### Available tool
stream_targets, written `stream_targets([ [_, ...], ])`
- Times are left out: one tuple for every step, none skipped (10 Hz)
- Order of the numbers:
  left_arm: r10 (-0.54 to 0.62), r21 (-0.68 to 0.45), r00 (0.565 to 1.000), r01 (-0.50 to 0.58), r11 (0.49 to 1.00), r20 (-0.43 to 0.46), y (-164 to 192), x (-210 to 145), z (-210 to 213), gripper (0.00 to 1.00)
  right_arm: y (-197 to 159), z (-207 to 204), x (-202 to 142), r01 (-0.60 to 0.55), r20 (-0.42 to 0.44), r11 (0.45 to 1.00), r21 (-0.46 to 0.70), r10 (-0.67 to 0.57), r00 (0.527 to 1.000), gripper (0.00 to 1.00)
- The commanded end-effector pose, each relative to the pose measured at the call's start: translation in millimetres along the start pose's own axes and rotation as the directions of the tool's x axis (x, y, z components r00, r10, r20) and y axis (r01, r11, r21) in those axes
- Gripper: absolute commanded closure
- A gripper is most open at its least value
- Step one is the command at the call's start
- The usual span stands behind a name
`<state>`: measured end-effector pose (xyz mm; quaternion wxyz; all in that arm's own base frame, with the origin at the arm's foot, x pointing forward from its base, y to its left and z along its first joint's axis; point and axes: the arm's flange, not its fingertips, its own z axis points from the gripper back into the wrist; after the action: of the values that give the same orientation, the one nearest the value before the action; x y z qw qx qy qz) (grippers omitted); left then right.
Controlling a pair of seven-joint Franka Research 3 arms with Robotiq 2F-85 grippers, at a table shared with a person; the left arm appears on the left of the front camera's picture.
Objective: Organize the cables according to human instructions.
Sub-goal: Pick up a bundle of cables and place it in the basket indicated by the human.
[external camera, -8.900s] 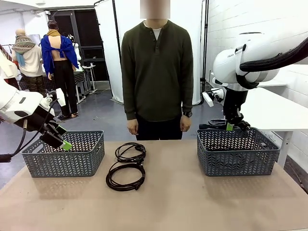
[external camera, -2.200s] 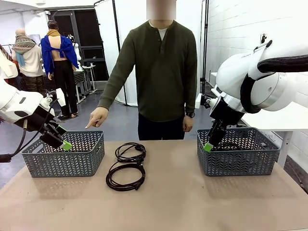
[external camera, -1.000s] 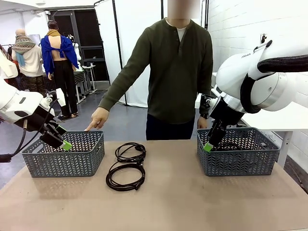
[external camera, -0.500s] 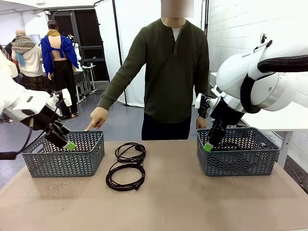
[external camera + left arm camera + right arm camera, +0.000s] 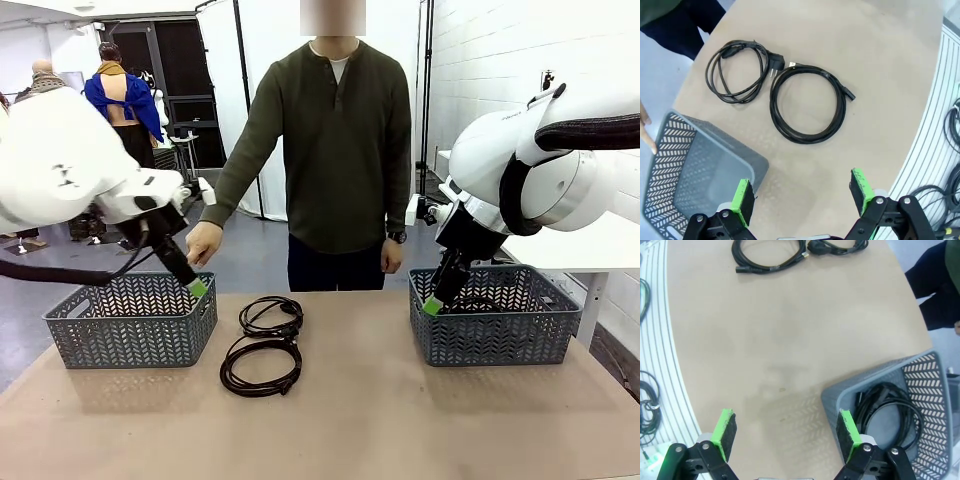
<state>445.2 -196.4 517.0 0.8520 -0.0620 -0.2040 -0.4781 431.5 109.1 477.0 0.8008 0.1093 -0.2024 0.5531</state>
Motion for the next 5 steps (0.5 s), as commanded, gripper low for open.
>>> stream_targets([
  [0.064,0.010,0.996,-0.063,0.998,-0.063,5.4,23.9,-11.0,0.00,-4.0,-0.1,2.2,0.001,-0.012,1.000,0.000,-0.001,1.000,0.00],
  [0.082,0.005,0.993,-0.082,0.997,-0.081,3.0,31.9,-21.3,0.00,-4.0,-0.1,2.2,0.001,-0.012,1.000,0.000,-0.001,1.000,0.00],
  [0.089,-0.005,0.991,-0.090,0.996,-0.100,0.9,37.3,-29.9,0.00,-4.0,-0.1,2.2,0.001,-0.012,1.000,0.000,-0.001,1.000,0.00],
  [0.065,-0.048,0.992,-0.071,0.996,-0.108,-0.6,38.8,-34.1,0.00,-4.0,-0.1,2.2,0.001,-0.012,1.000,0.000,-0.001,1.000,0.00],
  [0.069,-0.016,0.996,-0.070,0.997,-0.062,-0.8,29.8,-32.1,0.00,-4.0,-0.1,2.2,0.001,-0.012,1.000,0.000,-0.001,1.000,0.00],
])
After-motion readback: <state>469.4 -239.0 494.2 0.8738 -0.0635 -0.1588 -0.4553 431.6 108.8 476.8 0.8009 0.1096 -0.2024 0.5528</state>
